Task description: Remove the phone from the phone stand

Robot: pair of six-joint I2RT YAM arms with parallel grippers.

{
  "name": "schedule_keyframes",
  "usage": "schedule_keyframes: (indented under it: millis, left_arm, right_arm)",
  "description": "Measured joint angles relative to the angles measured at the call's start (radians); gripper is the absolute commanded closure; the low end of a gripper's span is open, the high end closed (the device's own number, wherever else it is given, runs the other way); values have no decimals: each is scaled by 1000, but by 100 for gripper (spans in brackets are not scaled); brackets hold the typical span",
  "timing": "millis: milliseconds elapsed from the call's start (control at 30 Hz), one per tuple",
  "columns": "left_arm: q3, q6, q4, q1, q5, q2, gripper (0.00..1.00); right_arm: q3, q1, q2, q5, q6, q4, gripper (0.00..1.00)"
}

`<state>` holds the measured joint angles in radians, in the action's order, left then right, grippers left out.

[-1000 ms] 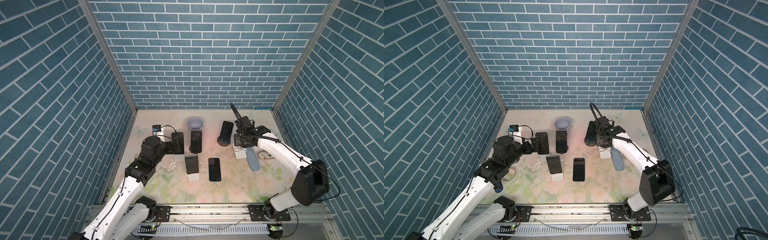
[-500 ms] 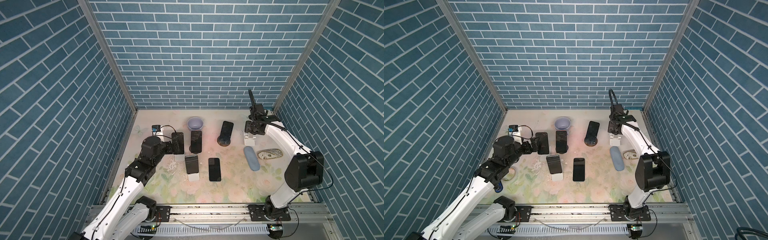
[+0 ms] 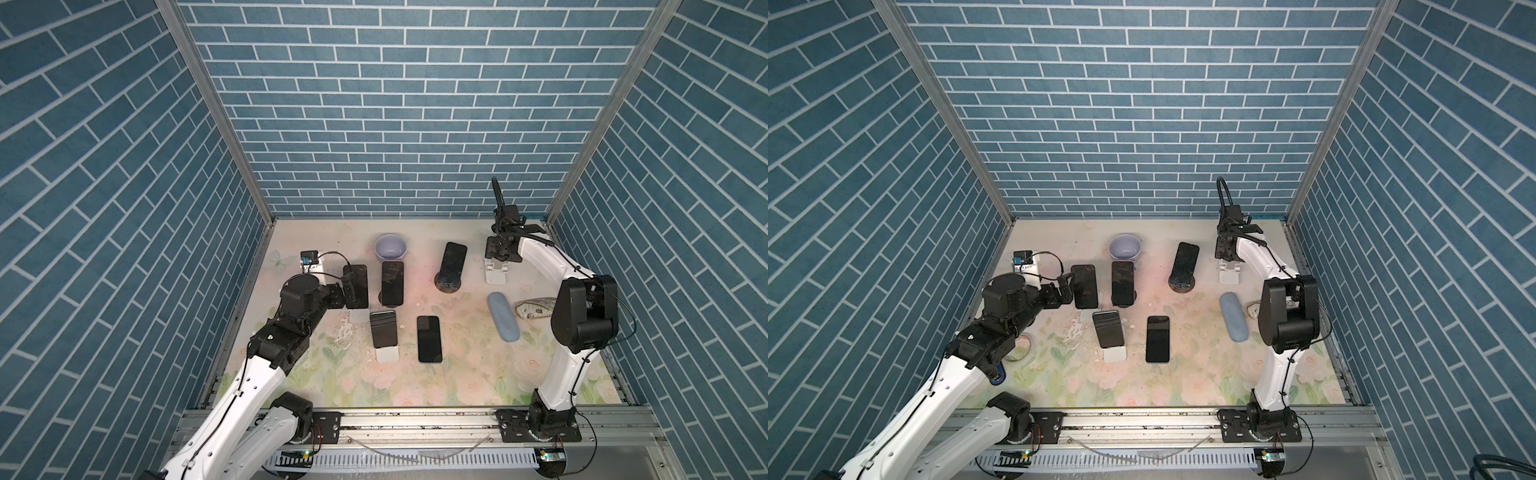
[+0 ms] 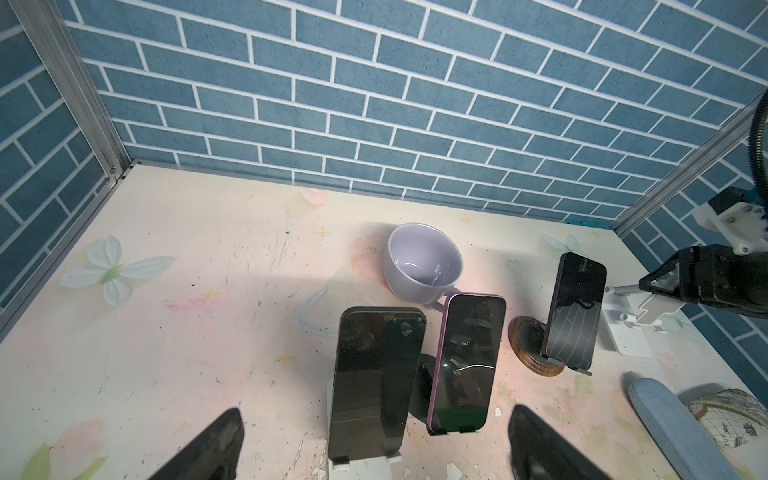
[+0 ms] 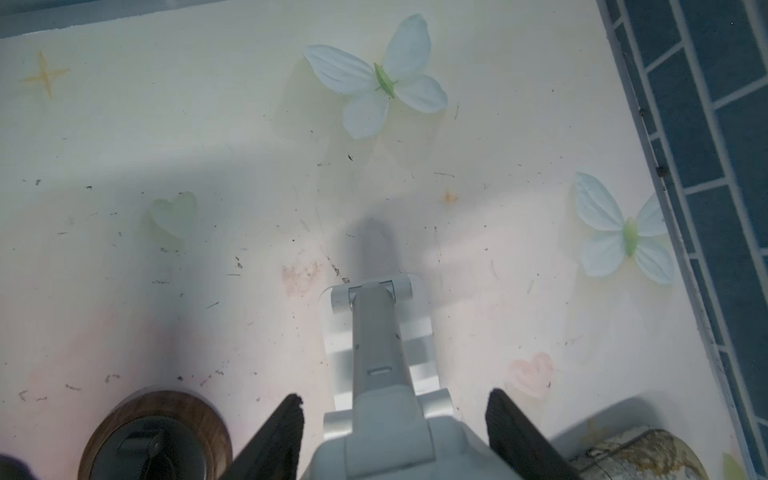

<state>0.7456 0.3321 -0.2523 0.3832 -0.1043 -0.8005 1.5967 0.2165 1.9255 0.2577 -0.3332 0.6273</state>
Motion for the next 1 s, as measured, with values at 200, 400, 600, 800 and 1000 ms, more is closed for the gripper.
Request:
schedule_keyframes:
  millis: [200,400,600,800,1000]
  left_arm:
    - [0,-8,-1,0,0,-9,0]
    - [0,-11,-10,0,1,-19,0]
    - [0,-10,-23,0,18,-33,0]
    - [2,-6,-34,0,43,-44,0]
    - [2,11,-45,0,53,-52,0]
  right_arm:
    - [19,-2,68,0,1,-14,39]
    - [37,-2,87,-3,1,-19,33]
    - [37,-3,90,-4,1,-23,25]
    - [37,-3,90,-3,2,-21,10]
    - [37,-3,79,5,2,-18,4]
